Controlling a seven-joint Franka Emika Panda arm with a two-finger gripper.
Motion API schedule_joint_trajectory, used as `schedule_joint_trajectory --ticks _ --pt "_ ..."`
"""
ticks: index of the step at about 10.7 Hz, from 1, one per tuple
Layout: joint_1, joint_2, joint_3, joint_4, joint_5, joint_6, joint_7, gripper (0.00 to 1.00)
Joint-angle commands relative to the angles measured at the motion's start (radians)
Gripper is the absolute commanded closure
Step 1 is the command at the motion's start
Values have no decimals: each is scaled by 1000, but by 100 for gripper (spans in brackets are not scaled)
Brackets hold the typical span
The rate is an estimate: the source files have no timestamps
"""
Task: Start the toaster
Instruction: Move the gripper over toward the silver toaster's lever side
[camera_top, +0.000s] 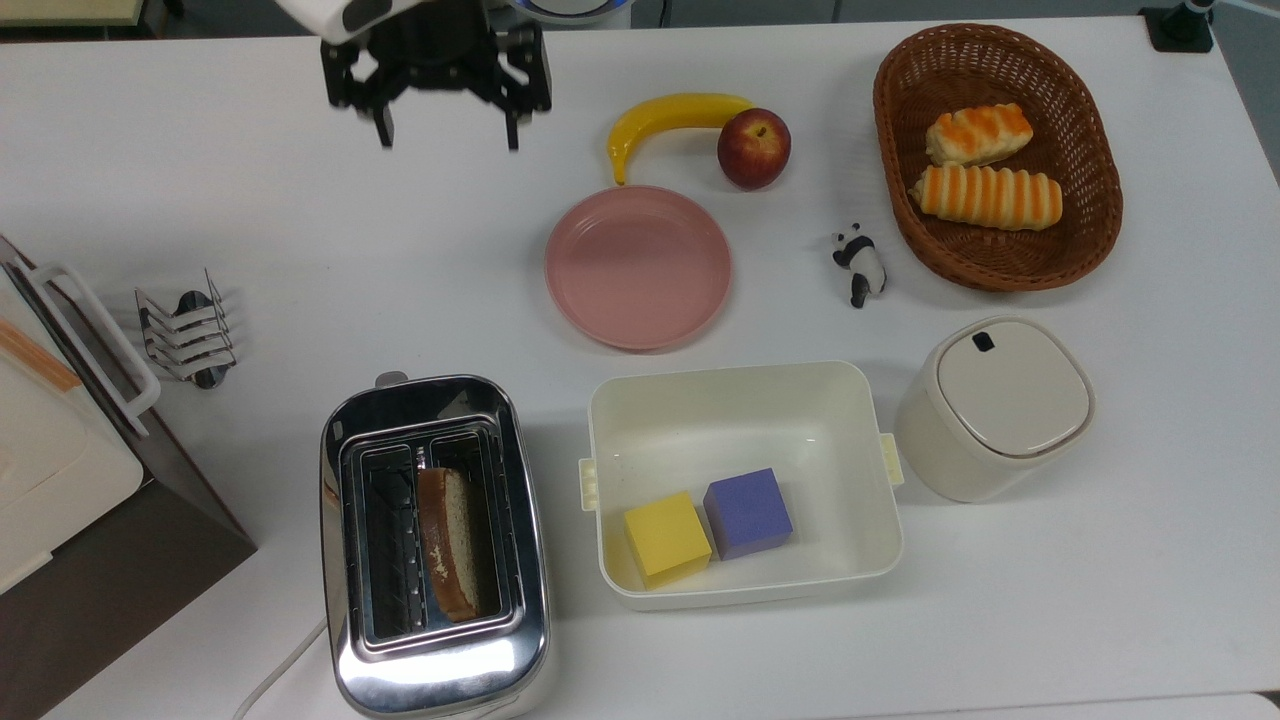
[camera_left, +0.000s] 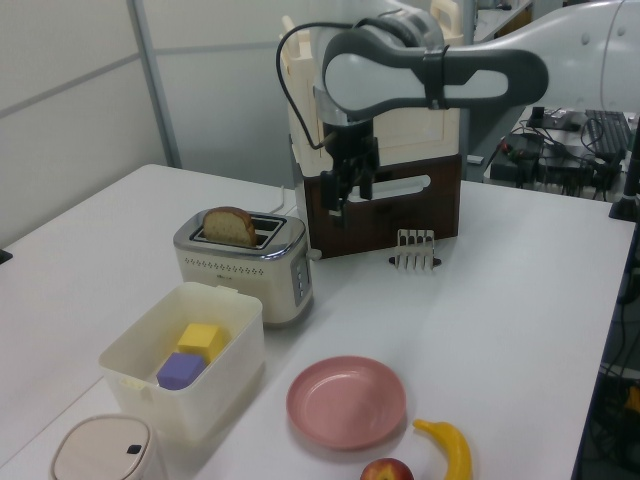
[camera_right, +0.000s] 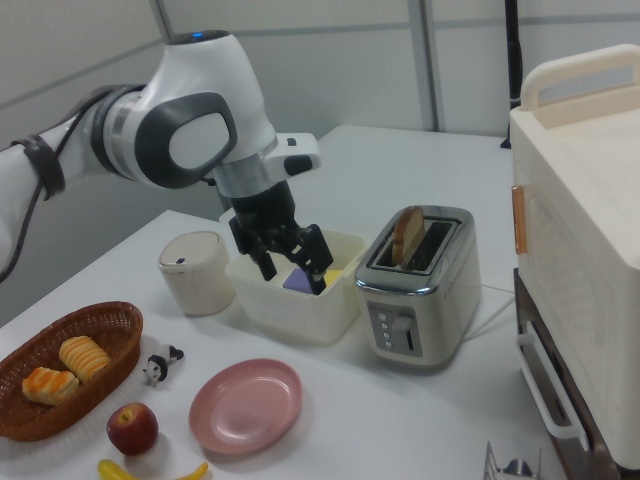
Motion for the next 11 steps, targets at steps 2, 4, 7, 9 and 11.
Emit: schedule_joint_trajectory --ticks 2,4,7,9,11 --pt "-3 61 -6 -18 -11 221 -43 0" --pt "-20 77 -6 -18 -8 263 -44 58" --pt "-25 83 -5 -18 1 265 -88 100" --pt "-36 100 -4 -18 1 278 -122 100" --pt "-46 124 -6 -18 -3 349 -130 100"
